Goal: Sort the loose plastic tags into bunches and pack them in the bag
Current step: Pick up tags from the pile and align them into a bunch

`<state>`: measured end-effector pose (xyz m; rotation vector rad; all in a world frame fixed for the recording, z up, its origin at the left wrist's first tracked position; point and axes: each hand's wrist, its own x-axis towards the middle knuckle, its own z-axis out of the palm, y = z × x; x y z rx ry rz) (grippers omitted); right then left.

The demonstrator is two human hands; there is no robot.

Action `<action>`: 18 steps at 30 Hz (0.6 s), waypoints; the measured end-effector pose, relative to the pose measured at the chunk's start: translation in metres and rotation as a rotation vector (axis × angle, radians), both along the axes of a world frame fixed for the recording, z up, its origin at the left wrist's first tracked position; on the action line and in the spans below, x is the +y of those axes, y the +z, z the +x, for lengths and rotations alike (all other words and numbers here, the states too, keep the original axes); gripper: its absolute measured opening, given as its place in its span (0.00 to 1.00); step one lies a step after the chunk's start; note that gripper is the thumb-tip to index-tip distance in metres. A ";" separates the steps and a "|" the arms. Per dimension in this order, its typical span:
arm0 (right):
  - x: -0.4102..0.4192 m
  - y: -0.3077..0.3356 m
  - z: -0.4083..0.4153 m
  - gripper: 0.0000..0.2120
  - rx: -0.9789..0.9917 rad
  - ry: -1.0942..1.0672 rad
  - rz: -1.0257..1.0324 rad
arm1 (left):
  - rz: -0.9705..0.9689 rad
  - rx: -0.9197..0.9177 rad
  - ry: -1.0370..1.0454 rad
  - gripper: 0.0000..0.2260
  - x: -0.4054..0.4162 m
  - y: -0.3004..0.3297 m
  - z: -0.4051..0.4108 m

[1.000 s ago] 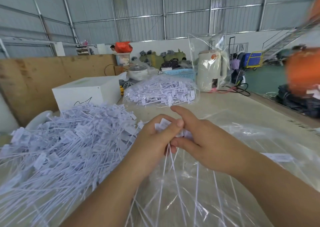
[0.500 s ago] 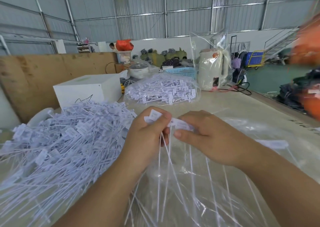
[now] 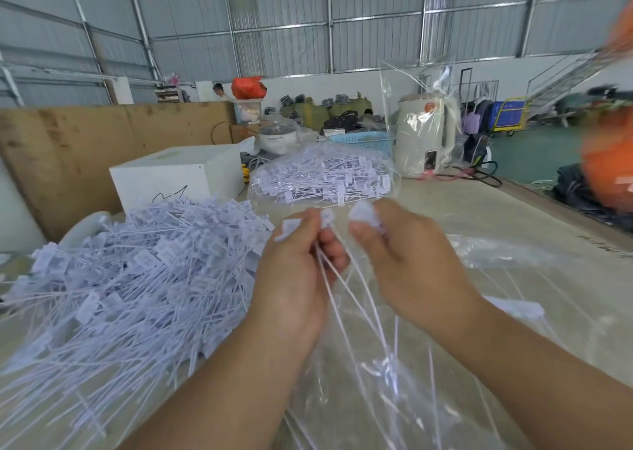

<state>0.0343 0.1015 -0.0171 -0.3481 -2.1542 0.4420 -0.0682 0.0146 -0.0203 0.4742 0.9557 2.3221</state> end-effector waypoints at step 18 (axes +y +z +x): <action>0.012 0.002 0.015 0.30 -0.346 0.417 -0.173 | -0.283 0.848 -0.063 0.07 -0.010 -0.008 -0.004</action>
